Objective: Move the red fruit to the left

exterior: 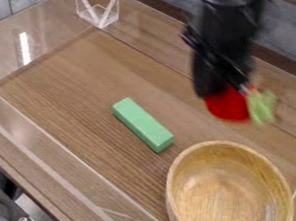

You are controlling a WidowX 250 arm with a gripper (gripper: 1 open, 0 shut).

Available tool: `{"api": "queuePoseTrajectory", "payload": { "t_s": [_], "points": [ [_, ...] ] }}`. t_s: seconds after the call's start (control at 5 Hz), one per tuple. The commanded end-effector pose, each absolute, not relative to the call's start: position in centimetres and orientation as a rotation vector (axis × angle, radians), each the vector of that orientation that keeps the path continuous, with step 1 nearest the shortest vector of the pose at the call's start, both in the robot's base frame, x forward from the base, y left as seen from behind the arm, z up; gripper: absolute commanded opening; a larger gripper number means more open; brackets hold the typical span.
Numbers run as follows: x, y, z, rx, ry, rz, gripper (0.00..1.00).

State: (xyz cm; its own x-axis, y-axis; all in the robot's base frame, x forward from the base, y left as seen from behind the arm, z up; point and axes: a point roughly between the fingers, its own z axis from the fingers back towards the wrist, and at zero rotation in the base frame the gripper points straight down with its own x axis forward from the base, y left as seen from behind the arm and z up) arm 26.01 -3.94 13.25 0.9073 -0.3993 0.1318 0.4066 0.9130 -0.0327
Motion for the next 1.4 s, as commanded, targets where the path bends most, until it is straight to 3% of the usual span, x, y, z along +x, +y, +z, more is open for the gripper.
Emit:
{"api": "queuePoseTrajectory", "payload": {
  "t_s": [0.0, 0.2, 0.6, 1.2],
  "points": [
    [27.8, 0.9, 14.1, -0.037, -0.174, -0.360, 0.00],
    [28.2, 4.0, 13.0, -0.035, -0.170, -0.340, 0.00],
    [28.8, 3.3, 7.0, 0.000, -0.140, -0.242, 0.00],
    [29.7, 3.4, 3.3, 0.006, -0.132, -0.301, 0.00]
  ]
}}
